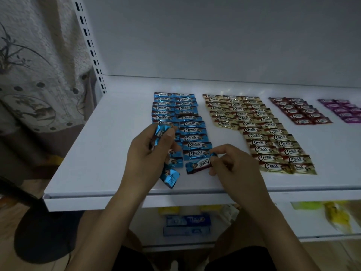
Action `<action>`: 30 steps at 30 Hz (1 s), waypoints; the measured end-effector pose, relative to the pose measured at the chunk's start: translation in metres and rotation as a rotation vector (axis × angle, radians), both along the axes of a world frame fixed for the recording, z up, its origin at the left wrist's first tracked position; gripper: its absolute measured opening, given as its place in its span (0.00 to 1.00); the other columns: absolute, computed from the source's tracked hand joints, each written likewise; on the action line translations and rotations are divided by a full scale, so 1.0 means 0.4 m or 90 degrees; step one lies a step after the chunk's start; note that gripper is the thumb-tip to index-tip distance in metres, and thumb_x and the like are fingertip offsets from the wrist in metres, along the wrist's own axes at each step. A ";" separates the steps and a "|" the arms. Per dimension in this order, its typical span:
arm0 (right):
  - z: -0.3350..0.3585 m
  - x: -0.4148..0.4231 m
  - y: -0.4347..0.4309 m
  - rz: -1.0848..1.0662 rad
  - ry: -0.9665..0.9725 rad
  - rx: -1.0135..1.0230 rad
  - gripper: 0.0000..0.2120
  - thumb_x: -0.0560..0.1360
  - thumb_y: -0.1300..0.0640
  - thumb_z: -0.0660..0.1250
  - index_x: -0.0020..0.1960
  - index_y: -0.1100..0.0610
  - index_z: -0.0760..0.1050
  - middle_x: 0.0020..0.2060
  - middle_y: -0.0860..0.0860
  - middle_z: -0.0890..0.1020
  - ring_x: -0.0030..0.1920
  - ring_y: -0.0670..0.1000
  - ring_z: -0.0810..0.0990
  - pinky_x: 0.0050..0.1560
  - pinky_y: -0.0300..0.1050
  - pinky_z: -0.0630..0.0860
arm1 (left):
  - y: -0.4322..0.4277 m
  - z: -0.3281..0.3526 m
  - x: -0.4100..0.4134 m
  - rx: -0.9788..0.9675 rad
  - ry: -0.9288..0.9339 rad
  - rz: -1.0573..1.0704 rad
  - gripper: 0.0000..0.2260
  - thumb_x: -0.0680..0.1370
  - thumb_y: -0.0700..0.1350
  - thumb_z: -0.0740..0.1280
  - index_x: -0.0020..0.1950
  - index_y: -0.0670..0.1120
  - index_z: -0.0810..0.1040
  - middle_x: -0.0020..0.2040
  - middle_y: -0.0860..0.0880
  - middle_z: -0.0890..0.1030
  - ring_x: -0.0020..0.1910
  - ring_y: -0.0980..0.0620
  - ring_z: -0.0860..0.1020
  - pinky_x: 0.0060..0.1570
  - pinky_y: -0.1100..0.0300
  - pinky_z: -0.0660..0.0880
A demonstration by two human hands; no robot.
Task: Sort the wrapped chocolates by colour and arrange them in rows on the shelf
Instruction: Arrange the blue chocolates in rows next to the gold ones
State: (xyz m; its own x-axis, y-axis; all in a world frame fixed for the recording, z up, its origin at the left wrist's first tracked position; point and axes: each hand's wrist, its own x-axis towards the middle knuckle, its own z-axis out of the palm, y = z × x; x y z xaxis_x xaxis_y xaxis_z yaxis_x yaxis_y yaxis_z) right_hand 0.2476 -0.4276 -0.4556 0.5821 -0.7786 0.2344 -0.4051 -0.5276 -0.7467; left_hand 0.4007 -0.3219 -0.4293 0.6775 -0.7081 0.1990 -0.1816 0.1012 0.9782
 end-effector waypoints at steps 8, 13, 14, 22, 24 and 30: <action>-0.008 -0.005 -0.020 -0.018 0.003 -0.110 0.06 0.75 0.59 0.68 0.47 0.50 0.73 0.26 0.49 0.77 0.31 0.48 0.76 0.29 0.42 0.70 | -0.018 -0.007 0.009 0.006 0.007 -0.010 0.06 0.81 0.44 0.61 0.53 0.47 0.77 0.33 0.58 0.81 0.28 0.62 0.76 0.30 0.71 0.72; 0.038 -0.030 -0.013 0.027 -0.015 -0.007 0.06 0.77 0.58 0.65 0.52 0.49 0.76 0.32 0.45 0.82 0.29 0.43 0.80 0.31 0.41 0.77 | -0.021 -0.005 0.006 0.011 -0.036 -0.067 0.04 0.79 0.46 0.65 0.51 0.51 0.79 0.34 0.59 0.82 0.33 0.63 0.79 0.32 0.70 0.73; 0.054 -0.032 -0.018 0.035 -0.001 -0.055 0.06 0.78 0.57 0.64 0.52 0.48 0.76 0.34 0.42 0.82 0.30 0.42 0.80 0.33 0.43 0.78 | -0.025 -0.004 0.010 0.028 -0.070 -0.095 0.03 0.78 0.47 0.67 0.49 0.52 0.80 0.36 0.59 0.82 0.36 0.63 0.80 0.35 0.68 0.76; 0.162 0.012 -0.045 0.159 -0.046 -0.238 0.11 0.78 0.56 0.61 0.59 0.50 0.74 0.36 0.45 0.81 0.37 0.45 0.79 0.35 0.36 0.74 | -0.069 0.072 0.023 0.107 -0.266 -0.257 0.03 0.74 0.41 0.73 0.47 0.44 0.84 0.40 0.53 0.84 0.39 0.57 0.82 0.40 0.58 0.79; 0.160 0.034 -0.042 0.119 -0.136 -0.183 0.09 0.77 0.56 0.63 0.58 0.50 0.74 0.37 0.43 0.81 0.39 0.41 0.80 0.36 0.30 0.73 | -0.073 0.088 0.022 0.064 -0.190 -0.232 0.01 0.75 0.40 0.72 0.44 0.43 0.82 0.36 0.52 0.83 0.35 0.58 0.80 0.34 0.61 0.78; 0.104 0.051 -0.002 0.134 -0.210 -0.074 0.13 0.72 0.52 0.69 0.57 0.48 0.76 0.47 0.36 0.80 0.42 0.39 0.80 0.39 0.28 0.73 | -0.061 0.070 -0.004 -0.027 0.072 -0.168 0.04 0.78 0.39 0.66 0.47 0.46 0.80 0.27 0.58 0.78 0.25 0.63 0.74 0.27 0.71 0.69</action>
State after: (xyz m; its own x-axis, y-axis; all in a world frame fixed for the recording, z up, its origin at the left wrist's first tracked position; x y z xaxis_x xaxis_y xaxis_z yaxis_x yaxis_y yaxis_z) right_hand 0.2680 -0.4284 -0.4140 0.6048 -0.6080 0.5144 -0.0289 -0.6622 -0.7487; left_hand 0.3993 -0.3462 -0.4012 0.4909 -0.8553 0.1658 -0.0328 0.1720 0.9845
